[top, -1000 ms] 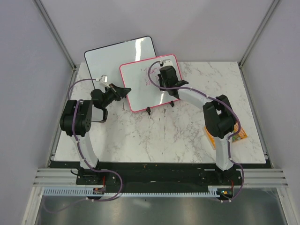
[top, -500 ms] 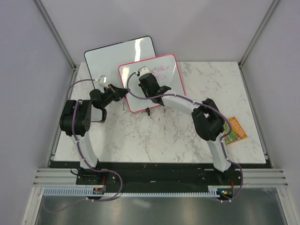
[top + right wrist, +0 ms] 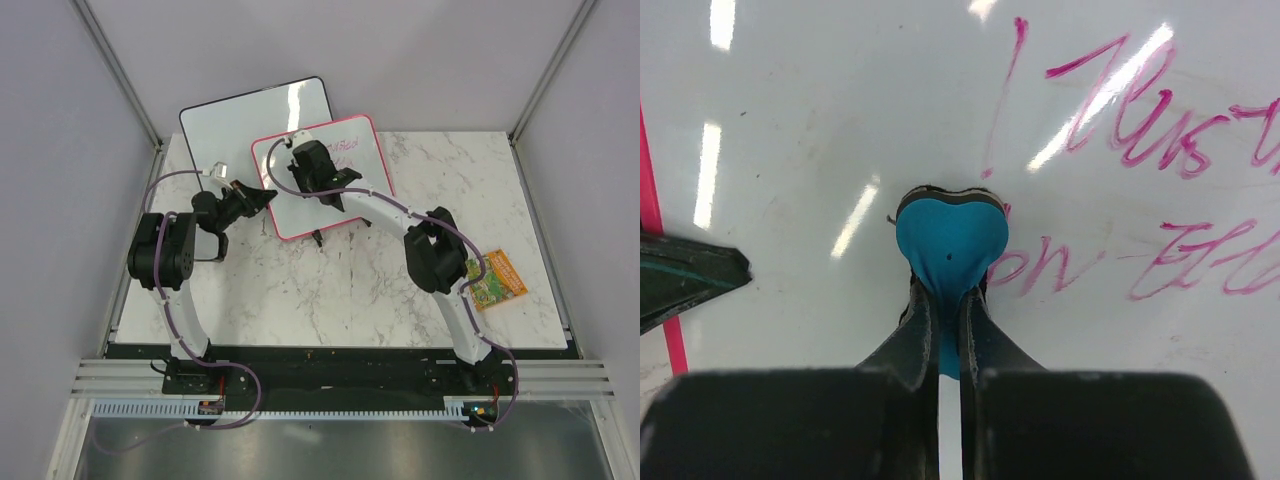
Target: Erase the whiteboard
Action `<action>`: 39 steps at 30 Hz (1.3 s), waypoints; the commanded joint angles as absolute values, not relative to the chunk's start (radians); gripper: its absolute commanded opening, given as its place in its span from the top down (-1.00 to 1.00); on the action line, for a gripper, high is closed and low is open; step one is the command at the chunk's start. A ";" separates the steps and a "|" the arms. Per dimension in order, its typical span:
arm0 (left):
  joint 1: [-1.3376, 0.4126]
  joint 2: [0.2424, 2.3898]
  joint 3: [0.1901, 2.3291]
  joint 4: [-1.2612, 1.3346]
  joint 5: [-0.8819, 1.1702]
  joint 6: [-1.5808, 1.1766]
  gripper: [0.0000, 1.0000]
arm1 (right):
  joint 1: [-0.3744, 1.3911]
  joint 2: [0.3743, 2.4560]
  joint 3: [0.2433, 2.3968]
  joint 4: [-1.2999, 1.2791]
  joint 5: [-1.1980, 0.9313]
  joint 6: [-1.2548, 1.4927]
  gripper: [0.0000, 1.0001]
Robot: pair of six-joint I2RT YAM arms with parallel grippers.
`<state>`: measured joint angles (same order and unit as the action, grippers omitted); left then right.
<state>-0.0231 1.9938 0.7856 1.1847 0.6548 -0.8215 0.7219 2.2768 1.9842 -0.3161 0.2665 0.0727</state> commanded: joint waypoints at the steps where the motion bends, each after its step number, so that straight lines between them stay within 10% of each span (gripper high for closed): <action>1: -0.049 2.000 0.762 1.247 0.723 -0.664 0.96 | 0.594 2.339 1.907 -0.273 0.278 0.135 1.00; 15: -0.049 2.005 0.759 1.266 0.727 -0.672 0.96 | 0.327 2.192 1.611 -0.196 0.361 0.244 1.00; 39: -0.067 2.006 0.770 1.281 0.770 -0.654 0.96 | 0.664 2.347 1.942 -0.219 0.045 -0.026 1.00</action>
